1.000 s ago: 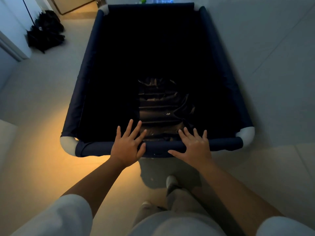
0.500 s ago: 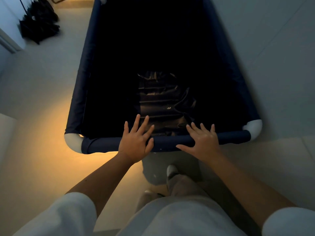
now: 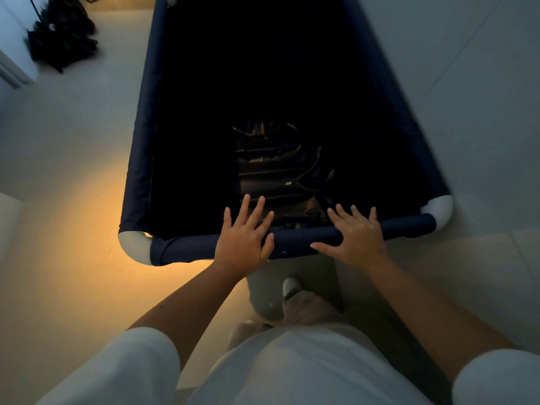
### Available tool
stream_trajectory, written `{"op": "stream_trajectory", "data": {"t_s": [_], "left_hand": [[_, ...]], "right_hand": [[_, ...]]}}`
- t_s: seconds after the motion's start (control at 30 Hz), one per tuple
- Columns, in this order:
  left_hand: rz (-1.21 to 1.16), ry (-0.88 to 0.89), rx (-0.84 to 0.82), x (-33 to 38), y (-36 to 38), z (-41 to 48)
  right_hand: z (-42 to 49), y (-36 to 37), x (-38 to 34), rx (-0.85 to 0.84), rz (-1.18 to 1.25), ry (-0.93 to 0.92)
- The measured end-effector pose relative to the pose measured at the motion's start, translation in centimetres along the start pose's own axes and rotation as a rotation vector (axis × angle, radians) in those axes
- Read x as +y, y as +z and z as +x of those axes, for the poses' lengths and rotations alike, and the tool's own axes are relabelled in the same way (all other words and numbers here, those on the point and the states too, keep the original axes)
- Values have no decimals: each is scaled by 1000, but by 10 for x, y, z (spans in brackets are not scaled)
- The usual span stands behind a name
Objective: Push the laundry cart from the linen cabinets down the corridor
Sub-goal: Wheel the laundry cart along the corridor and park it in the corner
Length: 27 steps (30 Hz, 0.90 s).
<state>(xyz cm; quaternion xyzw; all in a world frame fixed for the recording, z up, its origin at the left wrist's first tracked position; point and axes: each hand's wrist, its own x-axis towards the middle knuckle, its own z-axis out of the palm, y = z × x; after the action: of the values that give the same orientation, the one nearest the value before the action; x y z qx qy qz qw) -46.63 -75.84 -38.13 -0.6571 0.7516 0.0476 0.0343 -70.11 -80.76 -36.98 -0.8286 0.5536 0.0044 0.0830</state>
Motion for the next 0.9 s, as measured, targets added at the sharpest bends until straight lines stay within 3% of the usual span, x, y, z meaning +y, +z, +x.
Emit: {"op": "stream_trajectory", "data": {"t_s": [0.9], "left_hand": [[-38,-47,59,2,2,-1]], "right_hand": [[0,-1,-1,-7,-71,-46]]}}
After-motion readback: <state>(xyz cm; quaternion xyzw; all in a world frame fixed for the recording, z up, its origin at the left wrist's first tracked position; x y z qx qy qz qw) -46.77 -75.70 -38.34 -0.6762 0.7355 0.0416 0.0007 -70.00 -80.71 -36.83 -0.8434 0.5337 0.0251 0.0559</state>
